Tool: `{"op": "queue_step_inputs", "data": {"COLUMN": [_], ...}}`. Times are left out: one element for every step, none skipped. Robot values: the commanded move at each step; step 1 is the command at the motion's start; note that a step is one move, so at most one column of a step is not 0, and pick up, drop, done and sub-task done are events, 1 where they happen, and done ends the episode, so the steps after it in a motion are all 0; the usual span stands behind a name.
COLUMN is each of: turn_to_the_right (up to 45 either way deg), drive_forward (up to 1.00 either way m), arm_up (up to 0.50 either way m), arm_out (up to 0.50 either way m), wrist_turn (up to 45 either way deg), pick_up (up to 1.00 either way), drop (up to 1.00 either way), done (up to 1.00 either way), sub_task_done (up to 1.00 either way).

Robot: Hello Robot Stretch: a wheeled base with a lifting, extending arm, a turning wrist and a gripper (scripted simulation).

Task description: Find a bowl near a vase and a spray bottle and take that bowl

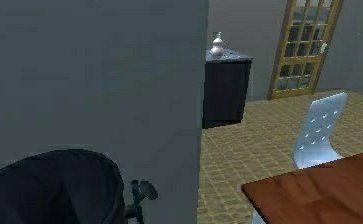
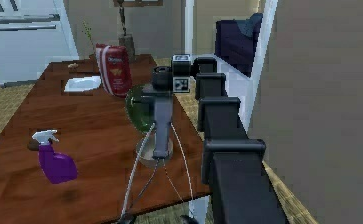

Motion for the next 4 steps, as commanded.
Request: {"op": "queue_step_inputs", "data": {"turn_to_the_right": [0.0,0.0,0.0,0.0], "drive_forward": [0.00,0.00,0.00,0.00], "arm_up": [0.00,0.00,0.00,0.00], "arm_out": [0.00,0.00,0.00,0.00], "wrist_turn": [45.0,45.0,45.0,21.0], "pick_up": [0.00,0.00,0.00,0.00], "drop": [0.00,0.00,0.00,0.00], "done": [0.00,0.00,0.00,0.00], "sub_task_done": [0.00,0.00,0.00,0.00]}}
